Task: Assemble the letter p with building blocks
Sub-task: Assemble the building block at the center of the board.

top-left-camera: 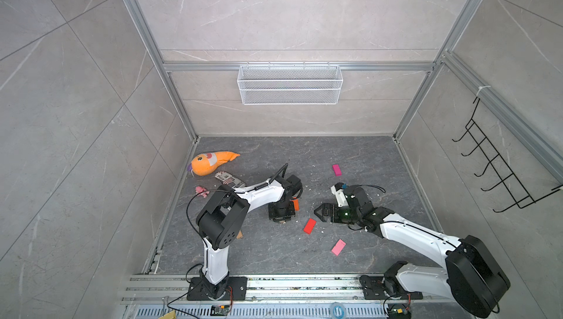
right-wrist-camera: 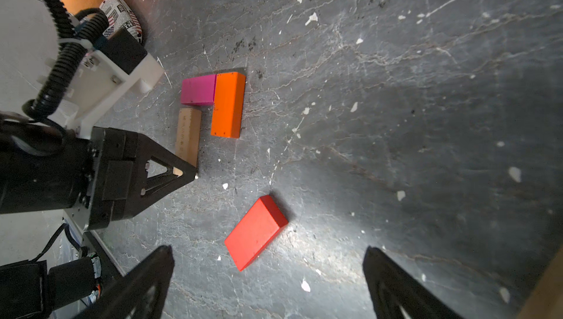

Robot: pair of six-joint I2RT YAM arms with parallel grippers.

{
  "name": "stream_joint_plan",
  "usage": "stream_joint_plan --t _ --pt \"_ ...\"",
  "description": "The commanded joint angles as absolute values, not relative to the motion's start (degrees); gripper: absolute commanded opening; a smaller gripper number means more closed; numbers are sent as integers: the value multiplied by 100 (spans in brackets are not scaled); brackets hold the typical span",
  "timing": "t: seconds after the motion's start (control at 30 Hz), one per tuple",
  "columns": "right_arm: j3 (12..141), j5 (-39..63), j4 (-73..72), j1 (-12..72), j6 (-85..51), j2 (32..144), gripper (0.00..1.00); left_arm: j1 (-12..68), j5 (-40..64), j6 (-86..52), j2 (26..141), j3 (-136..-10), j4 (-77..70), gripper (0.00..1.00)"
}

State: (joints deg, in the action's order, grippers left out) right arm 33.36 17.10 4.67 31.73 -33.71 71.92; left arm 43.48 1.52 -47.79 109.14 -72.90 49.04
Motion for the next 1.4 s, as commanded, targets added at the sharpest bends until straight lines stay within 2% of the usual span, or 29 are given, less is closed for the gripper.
stream_joint_plan --t 0.0,0.67,1.37 --pt "3278 1784 406 3146 -3447 7251 100 4358 54 -4878 11006 -7427 5036 20" --pt "3270 1846 299 3145 -3487 7401 100 4357 39 -4904 11079 -7435 5008 21" --pt "3234 1850 272 3146 -3498 7392 100 4359 22 -4917 11074 -7425 5012 32"
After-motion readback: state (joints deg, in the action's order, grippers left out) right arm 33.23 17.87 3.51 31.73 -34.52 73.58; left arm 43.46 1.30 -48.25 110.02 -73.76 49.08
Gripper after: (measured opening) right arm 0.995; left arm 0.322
